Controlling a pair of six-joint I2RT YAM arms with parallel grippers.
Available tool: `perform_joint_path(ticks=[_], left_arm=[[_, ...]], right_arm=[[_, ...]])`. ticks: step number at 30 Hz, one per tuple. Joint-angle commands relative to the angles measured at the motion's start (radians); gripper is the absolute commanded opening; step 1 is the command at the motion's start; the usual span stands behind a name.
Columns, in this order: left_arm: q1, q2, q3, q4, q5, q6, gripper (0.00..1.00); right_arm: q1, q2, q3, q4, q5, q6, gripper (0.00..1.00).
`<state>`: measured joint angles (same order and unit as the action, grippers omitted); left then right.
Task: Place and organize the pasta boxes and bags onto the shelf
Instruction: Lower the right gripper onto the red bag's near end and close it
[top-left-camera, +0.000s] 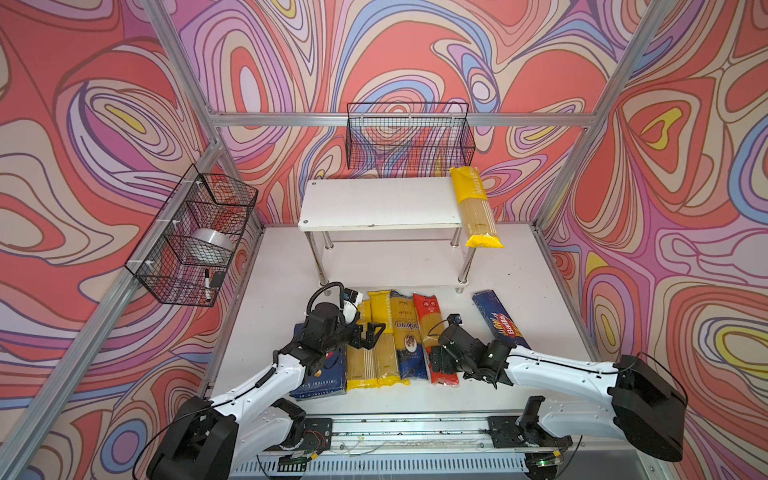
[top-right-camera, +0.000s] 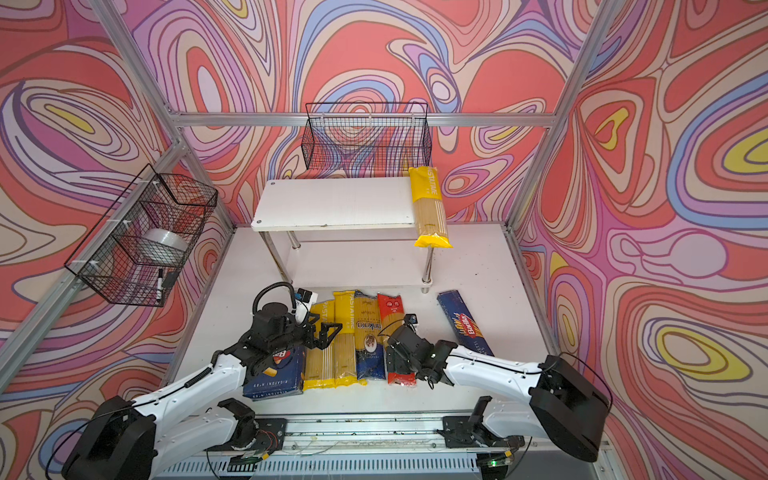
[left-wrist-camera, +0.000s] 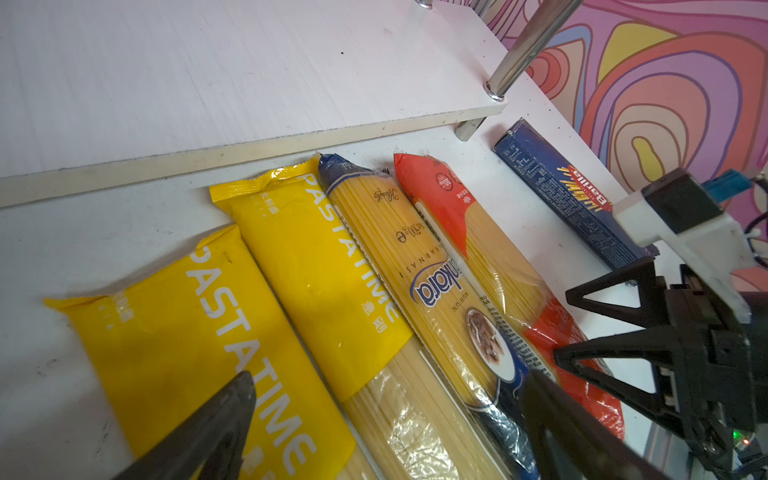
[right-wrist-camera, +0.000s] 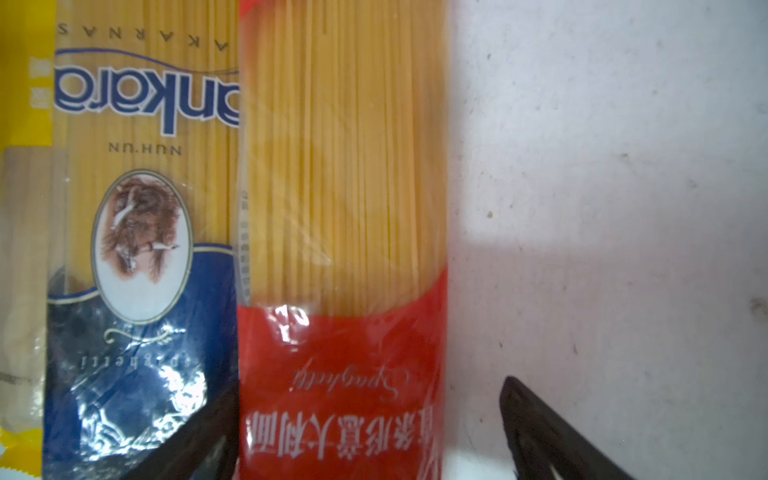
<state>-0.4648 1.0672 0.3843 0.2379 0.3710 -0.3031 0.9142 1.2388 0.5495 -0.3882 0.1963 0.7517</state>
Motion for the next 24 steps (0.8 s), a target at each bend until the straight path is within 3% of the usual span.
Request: perform_joint_path(ticks=[1, 14, 19, 24], left_arm=[[0.0, -0.016, -0.009, 0.027, 0.025, -0.009, 1.0], [0.001, -0.018, -0.012, 0.012, 0.004, 0.03, 1.0], [0.0, -0.027, -0.017, 0.018, -0.006, 0.036, 1.0], [0.0, -0.016, -0.007, 0.0, -0.017, 0.037, 1.0]], right_arm=[[0.003, -0.019, -0.004, 0.031, 0.001, -0.037, 0.98], [0.004, -0.033, -0.002, 0.001, 0.017, 0.03, 0.98], [0.004, 0.008, 0.036, -0.027, 0.059, -0.009, 0.98], [0.004, 0.023, 0.003, 0.034, 0.02, -0.016, 0.98]])
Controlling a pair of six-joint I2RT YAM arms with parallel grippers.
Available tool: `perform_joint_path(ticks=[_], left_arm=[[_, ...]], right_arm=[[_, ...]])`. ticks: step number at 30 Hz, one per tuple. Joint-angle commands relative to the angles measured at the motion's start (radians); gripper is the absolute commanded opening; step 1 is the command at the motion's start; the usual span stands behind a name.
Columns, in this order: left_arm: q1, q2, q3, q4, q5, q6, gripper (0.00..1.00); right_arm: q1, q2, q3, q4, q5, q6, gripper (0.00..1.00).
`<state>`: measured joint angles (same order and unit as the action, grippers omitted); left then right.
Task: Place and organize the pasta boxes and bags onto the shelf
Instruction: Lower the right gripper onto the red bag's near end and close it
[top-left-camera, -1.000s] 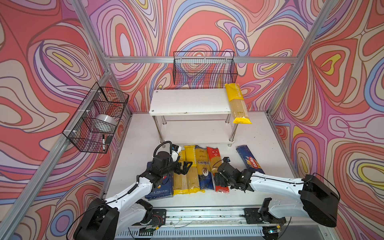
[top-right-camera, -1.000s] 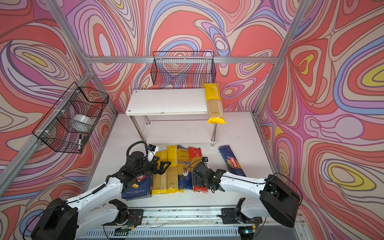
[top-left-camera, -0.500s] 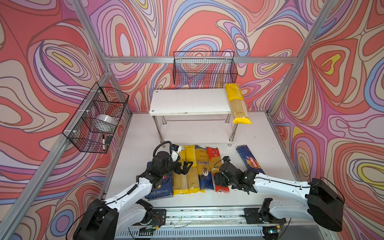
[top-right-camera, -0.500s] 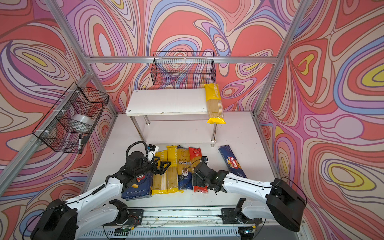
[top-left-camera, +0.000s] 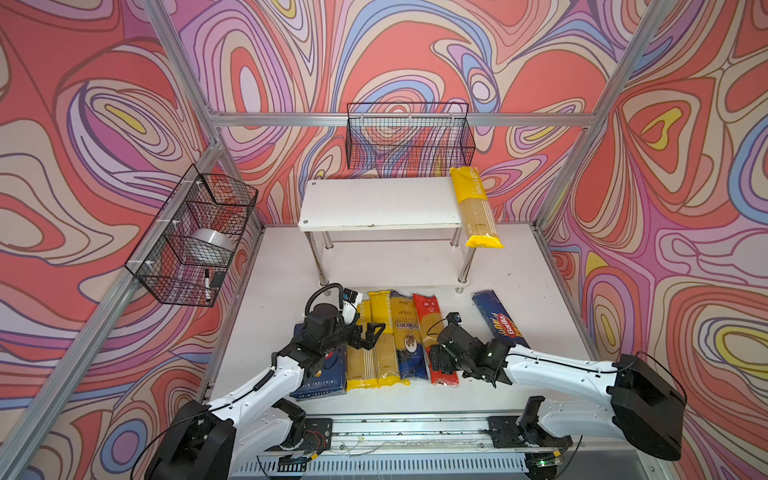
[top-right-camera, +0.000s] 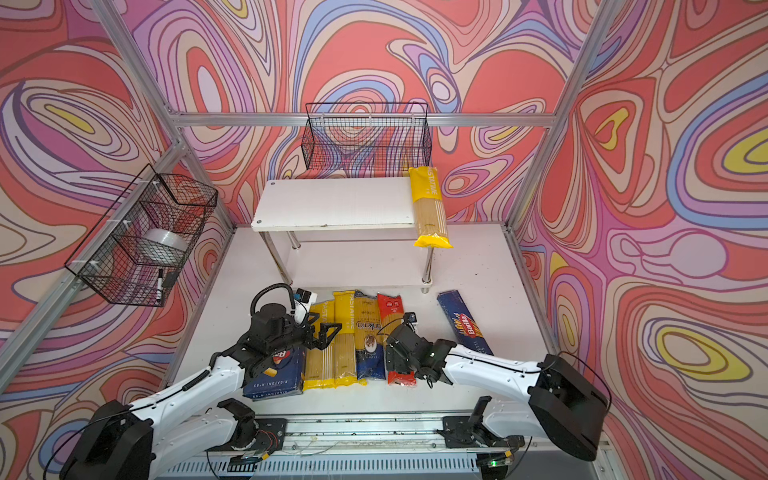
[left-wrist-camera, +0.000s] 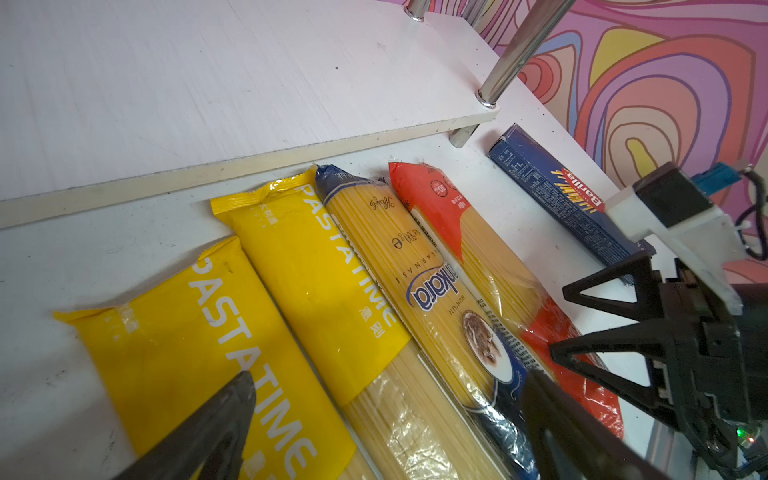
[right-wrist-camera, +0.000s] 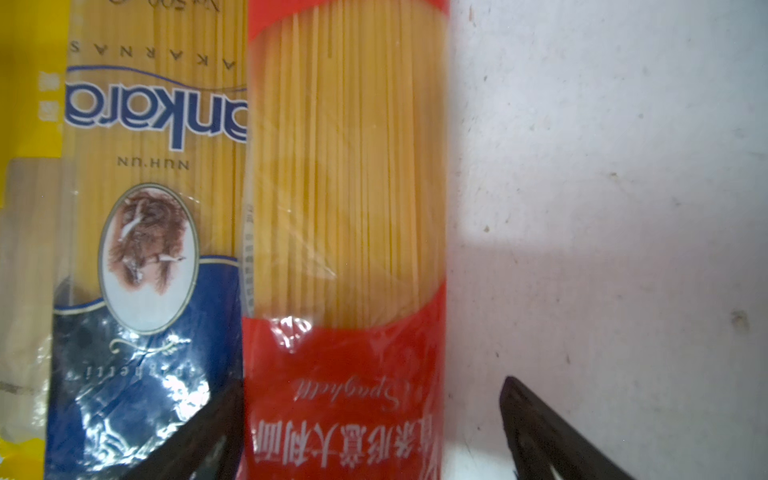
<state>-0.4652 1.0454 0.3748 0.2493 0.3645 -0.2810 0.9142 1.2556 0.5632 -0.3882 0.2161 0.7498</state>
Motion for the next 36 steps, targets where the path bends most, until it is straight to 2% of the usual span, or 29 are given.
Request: perform_joint_path(ticks=[1, 6, 10, 19, 29, 36], left_arm=[[0.0, 0.007, 0.006, -0.013, -0.008, 0.01, 1.0], [0.0, 0.011, 0.0, -0.003, -0.01, 0.005, 1.0], [0.0, 0.028, 0.02, -0.021, 0.016, 0.001, 1.0], [0.0, 0.003, 0.012, -0.018, 0.019, -0.003, 1.0], [0.0, -0.007, 0.006, -0.021, 0.008, 0.003, 1.0], [0.0, -0.009, 0.003, -0.015, 0.022, -0.006, 1.0]], right_arm=[[0.003, 0.008, -0.011, 0.038, 0.007, -0.016, 0.98], [0.004, 0.068, 0.034, 0.017, 0.01, -0.03, 0.98], [0.004, 0.141, 0.058, 0.066, -0.008, -0.074, 0.98], [0.003, 0.281, 0.046, 0.121, -0.045, -0.06, 0.98], [0.003, 0.223, 0.006, 0.1, -0.017, -0.033, 0.98], [0.003, 0.175, -0.041, 0.13, -0.037, -0.013, 0.91]])
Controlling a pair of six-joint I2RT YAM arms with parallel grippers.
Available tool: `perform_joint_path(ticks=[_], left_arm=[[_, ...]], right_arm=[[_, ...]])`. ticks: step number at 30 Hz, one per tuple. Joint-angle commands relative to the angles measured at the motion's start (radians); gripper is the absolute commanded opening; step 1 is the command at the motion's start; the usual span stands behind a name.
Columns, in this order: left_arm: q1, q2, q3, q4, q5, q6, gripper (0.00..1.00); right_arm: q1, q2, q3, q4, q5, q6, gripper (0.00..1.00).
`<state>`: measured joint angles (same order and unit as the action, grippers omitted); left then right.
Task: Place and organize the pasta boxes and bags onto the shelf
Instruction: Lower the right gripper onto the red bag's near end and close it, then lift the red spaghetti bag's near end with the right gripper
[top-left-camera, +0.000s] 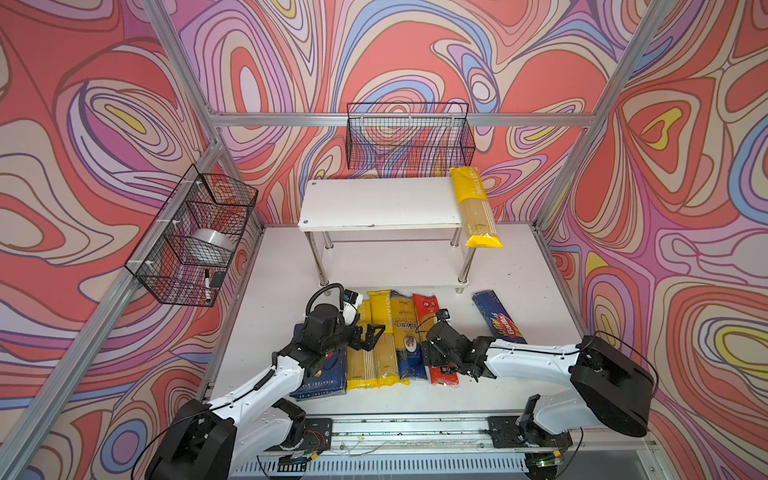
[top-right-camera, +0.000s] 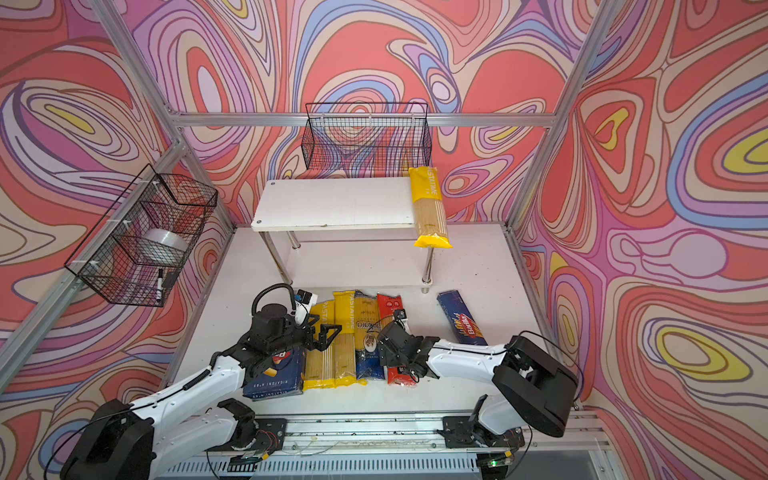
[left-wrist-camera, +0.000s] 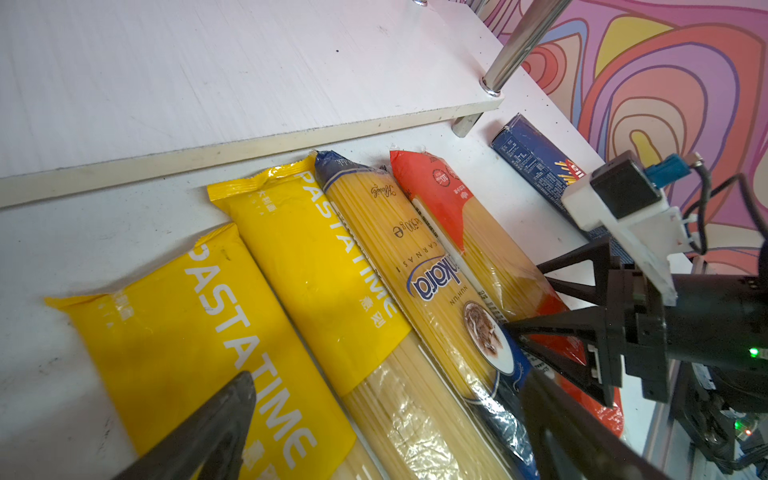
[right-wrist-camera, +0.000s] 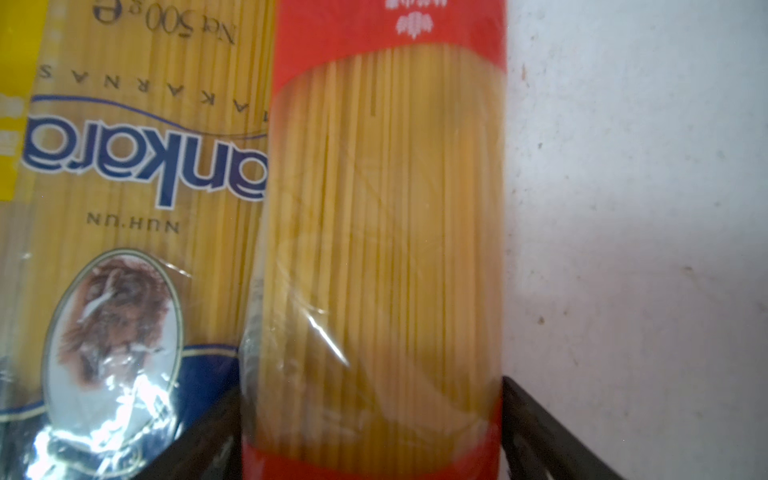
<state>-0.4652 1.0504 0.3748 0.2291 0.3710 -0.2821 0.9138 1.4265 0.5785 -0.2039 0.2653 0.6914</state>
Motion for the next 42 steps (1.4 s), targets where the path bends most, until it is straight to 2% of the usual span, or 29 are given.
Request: perform_joint_path(ticks=[1, 6, 19, 24, 29, 42], left_arm=[[0.0, -0.015, 0.004, 0.005, 0.014, -0.003, 1.0], [0.0, -0.023, 0.001, -0.001, 0.003, 0.003, 1.0], [0.0, -0.018, 0.0, -0.001, 0.003, 0.001, 1.0], [0.0, -0.015, 0.001, 0.006, 0.012, -0.005, 1.0], [0.0, -0.016, 0.001, 0.004, 0.013, -0.005, 1.0], [-0.001, -0.007, 0.001, 0.004, 0.007, 0.0, 1.0]], right_arm=[[0.003, -0.005, -0.064, -0.049, -0.087, 0.053, 0.89], [0.003, -0.014, -0.104, 0.013, -0.124, 0.065, 0.84], [0.002, -0.032, -0.122, 0.003, -0.128, 0.103, 0.76], [0.003, -0.02, -0.125, 0.021, -0.144, 0.113, 0.69], [0.002, -0.007, -0.123, 0.02, -0.14, 0.119, 0.67], [0.003, -0.021, -0.113, -0.026, -0.102, 0.133, 0.53]])
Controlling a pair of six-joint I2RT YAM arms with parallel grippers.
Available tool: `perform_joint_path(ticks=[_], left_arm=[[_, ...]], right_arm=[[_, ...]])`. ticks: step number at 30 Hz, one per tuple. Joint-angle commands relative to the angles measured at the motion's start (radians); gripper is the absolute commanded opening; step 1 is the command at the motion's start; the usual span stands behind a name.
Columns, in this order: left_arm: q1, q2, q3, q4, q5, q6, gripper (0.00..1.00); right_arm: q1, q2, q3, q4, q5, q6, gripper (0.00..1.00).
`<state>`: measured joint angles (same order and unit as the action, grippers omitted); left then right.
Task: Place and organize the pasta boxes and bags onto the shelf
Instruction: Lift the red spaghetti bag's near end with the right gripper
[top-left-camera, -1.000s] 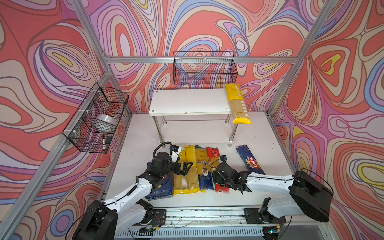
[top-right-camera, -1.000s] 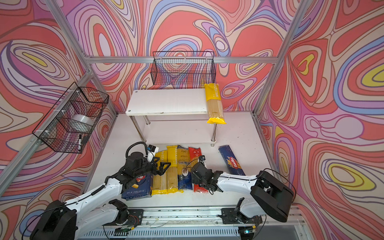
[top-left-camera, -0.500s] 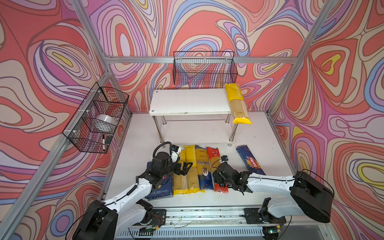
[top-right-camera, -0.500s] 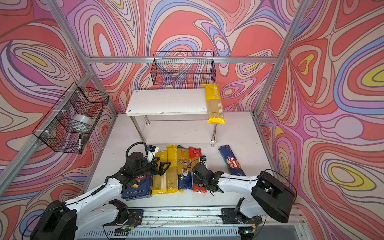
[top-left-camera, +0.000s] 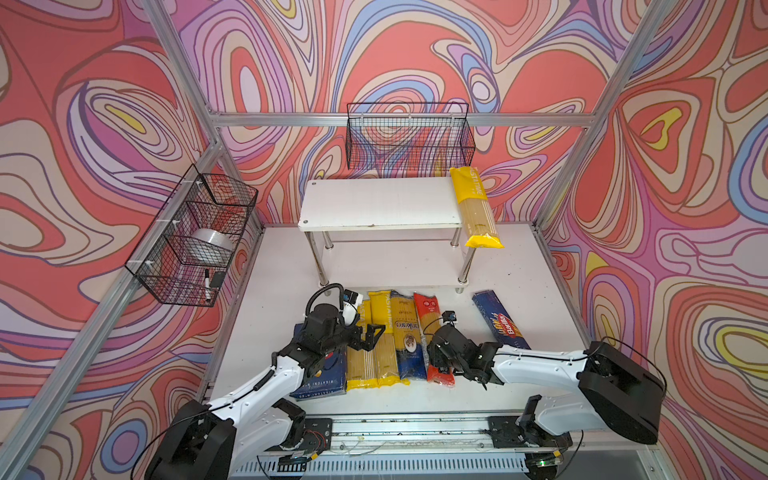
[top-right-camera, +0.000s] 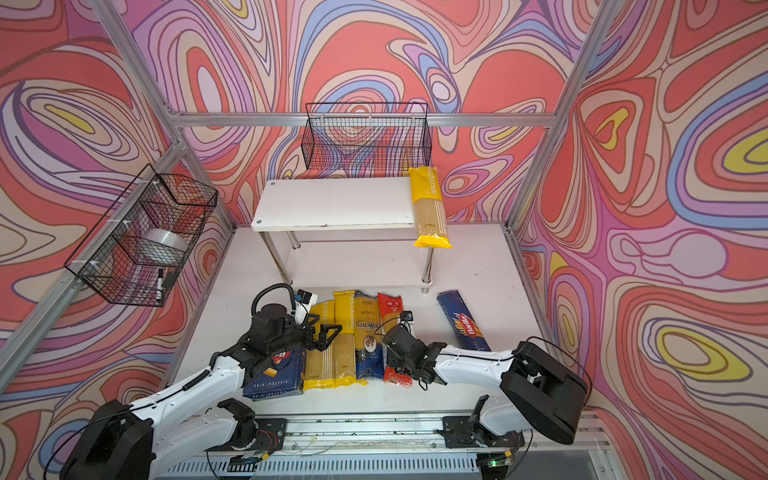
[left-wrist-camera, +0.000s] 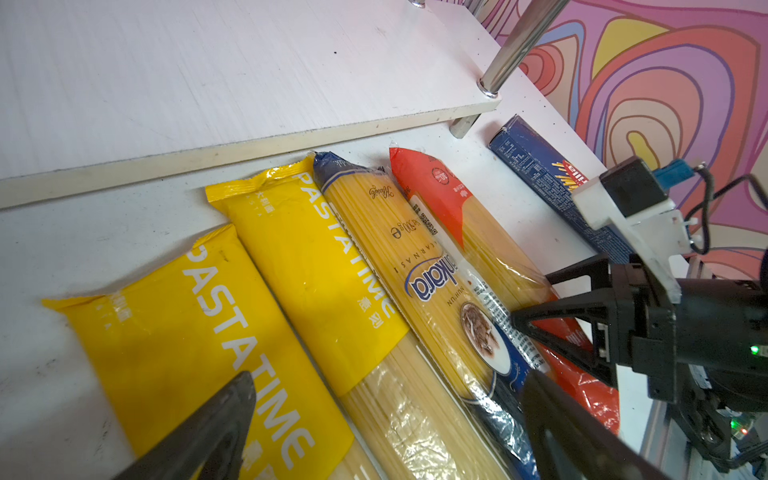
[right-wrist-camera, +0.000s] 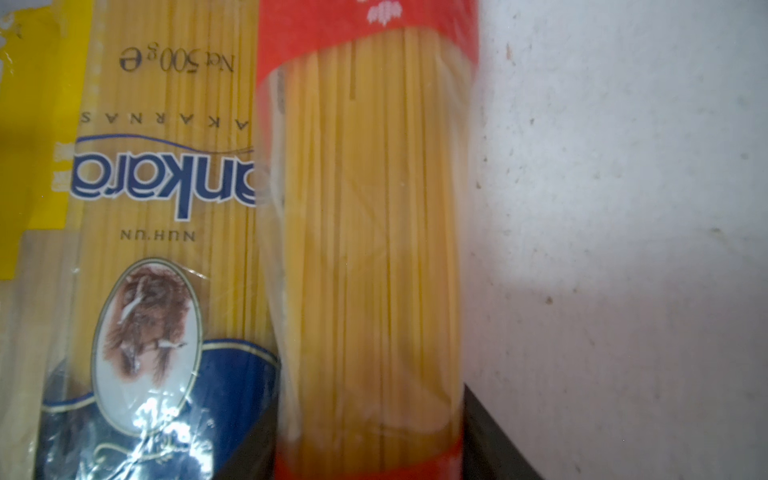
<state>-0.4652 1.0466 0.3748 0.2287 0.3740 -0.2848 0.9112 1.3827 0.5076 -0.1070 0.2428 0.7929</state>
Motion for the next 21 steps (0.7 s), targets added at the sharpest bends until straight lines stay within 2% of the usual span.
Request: perform_joint_path(ticks=[1, 21], left_arm=[[0.0, -0.004, 0.003, 0.004, 0.003, 0.003, 1.0], [0.0, -0.004, 0.004, -0.002, -0.003, 0.009, 1.0]], right_arm=[[0.006, 0.017, -0.045, -0.123, -0.076, 0.032, 0.52], [0.005, -0.216, -0.102, -0.14, -0.045, 0.061, 0.19]])
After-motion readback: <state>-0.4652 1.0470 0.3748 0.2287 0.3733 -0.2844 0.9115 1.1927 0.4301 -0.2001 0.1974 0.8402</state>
